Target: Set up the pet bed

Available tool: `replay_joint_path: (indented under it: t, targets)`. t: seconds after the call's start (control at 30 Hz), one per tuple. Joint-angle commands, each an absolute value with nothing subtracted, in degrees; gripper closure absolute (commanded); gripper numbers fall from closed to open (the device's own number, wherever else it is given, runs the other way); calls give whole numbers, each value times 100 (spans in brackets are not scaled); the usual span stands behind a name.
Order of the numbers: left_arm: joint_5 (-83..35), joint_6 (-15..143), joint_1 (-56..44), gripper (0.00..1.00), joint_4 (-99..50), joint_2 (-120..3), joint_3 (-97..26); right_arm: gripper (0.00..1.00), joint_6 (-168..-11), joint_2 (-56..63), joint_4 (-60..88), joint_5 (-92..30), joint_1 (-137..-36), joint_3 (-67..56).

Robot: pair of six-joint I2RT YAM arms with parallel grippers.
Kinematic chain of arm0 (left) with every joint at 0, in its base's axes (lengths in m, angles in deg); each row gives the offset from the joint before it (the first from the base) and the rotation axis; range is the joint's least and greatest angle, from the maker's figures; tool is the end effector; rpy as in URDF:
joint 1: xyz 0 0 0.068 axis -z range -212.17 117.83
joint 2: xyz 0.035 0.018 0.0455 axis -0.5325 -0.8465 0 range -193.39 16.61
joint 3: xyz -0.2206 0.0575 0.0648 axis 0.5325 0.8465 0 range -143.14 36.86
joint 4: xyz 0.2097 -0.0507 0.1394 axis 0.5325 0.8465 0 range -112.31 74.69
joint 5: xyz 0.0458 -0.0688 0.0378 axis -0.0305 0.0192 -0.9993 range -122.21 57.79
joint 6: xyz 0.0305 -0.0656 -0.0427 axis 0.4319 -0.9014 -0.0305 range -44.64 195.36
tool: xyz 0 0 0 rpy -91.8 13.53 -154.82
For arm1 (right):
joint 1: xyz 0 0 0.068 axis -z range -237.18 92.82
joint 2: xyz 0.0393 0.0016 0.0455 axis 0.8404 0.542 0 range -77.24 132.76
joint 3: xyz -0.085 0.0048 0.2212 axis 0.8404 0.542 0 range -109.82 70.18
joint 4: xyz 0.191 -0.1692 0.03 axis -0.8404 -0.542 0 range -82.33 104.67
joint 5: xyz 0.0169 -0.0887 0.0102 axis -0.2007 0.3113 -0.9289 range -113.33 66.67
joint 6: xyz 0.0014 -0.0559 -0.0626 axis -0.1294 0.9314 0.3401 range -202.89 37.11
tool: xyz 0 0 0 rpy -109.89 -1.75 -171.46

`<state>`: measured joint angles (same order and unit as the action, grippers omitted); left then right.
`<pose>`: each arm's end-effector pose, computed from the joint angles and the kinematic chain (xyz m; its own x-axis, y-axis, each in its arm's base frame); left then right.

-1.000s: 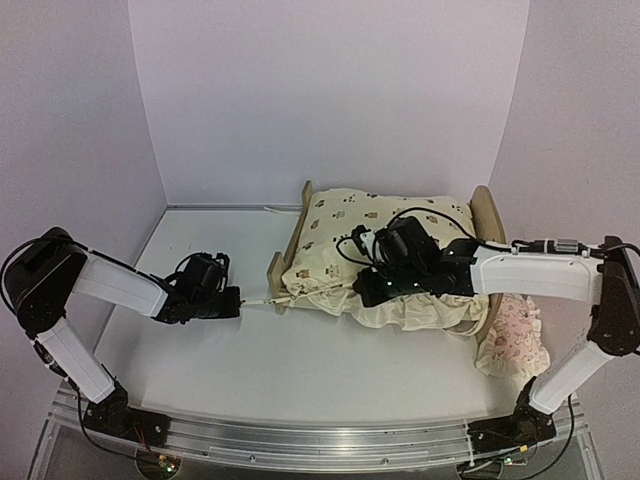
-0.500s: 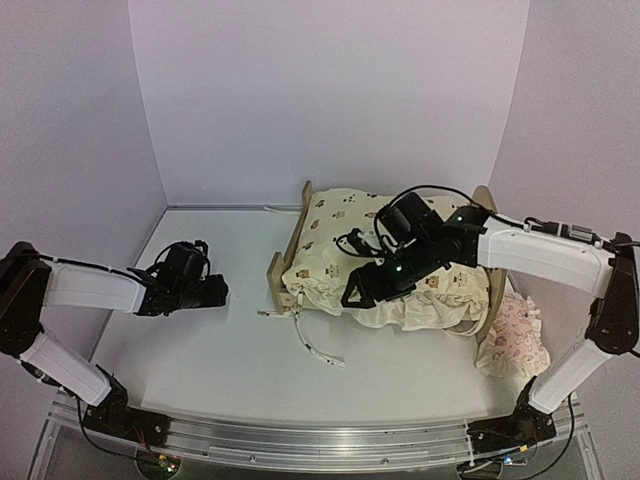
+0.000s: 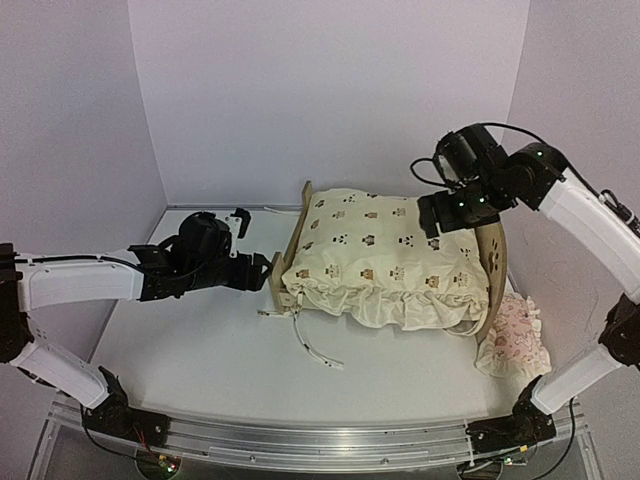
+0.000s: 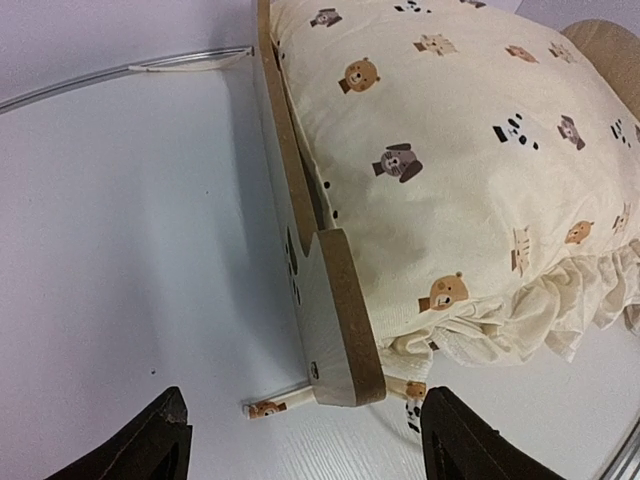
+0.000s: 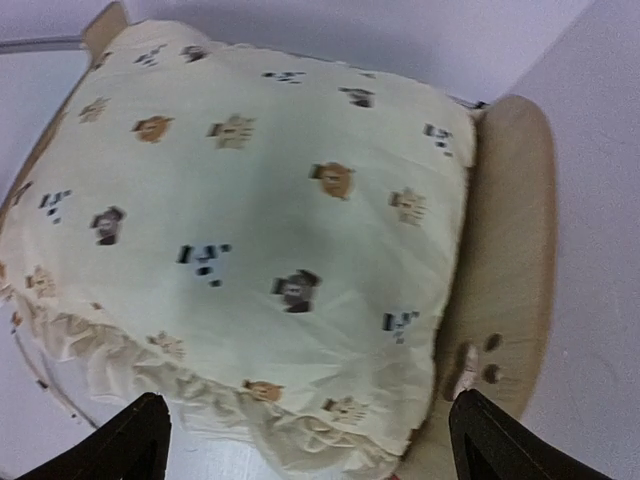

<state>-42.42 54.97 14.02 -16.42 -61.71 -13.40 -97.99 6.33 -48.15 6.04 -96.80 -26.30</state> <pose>0.2417 -0.2333 0.1938 -0.5744 0.1035 -0.8120 0.4356 0.8785 -0.1962 0.2573 0.1662 0.3454 -0.6505 -0.2437 -0.7194 -0.1480 0.9697 -0.1946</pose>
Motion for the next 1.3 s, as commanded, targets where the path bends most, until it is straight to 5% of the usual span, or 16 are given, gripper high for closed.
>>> replay_joint_path:
  t: [0.0, 0.33, 0.53, 0.67, 0.77, 1.27]
  targets:
    - [-3795, 5820, 1410, 22, -1761, -6484, -1695, 3, -9936, 237, -5430, 1477, -8932, -2448]
    - [-3438, 5975, 1441, 35, -1905, -7025, -2047, 16, -10016, 93, -5516, 747, -7530, -1583]
    - [-3476, 5986, 1441, 65, -1914, -7410, -2258, 47, -9996, 239, -5305, 277, -7502, -1265]
    - [-3734, 5897, 1442, 86, -1840, -7452, -2279, 84, -9916, 233, -5115, -171, -7502, -1175]
    - [-3964, 5797, 1441, 94, -1652, -7422, -2297, 100, -9935, 255, -5016, -568, -7529, -1122]
    - [-5701, 4979, 1088, 93, -447, -5477, -948, 100, -10412, 1268, -4584, 53, -9610, -1772]
